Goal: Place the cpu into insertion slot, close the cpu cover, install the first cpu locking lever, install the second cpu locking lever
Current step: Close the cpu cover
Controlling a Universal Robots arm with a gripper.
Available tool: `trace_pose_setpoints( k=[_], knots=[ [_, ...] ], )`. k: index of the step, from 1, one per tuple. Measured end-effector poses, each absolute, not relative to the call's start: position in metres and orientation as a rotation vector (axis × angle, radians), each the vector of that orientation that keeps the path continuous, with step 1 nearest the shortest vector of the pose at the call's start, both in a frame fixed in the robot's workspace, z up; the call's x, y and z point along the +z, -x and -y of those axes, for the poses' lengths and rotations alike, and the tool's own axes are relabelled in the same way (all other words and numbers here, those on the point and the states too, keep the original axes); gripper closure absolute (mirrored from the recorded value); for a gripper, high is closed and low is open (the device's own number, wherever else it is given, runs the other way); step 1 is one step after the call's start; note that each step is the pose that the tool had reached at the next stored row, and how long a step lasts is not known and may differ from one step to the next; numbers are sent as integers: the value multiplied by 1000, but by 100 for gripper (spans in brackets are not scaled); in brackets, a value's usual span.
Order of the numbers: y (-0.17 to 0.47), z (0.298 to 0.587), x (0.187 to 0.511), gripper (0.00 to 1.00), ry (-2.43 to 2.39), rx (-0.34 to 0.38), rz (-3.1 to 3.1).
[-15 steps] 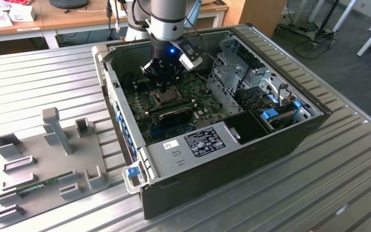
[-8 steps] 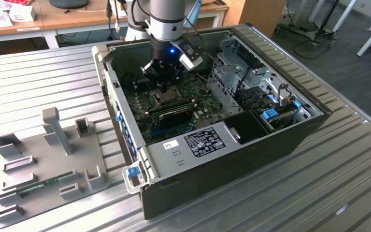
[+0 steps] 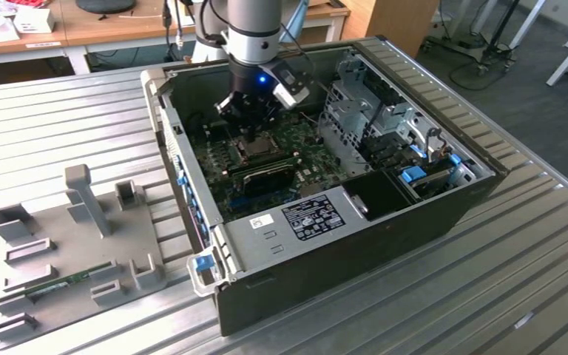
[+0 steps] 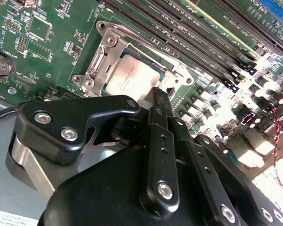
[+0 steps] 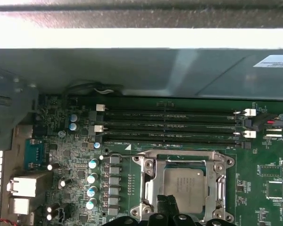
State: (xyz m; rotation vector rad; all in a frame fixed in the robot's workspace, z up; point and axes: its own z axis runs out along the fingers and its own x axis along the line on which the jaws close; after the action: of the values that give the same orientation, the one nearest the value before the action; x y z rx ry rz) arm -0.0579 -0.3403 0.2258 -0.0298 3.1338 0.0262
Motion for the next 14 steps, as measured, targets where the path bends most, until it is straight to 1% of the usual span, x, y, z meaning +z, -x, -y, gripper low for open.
trace_pose_setpoints(
  k=[14],
  knots=[
    [60,340,224,89,22,26,-3134]
  ],
)
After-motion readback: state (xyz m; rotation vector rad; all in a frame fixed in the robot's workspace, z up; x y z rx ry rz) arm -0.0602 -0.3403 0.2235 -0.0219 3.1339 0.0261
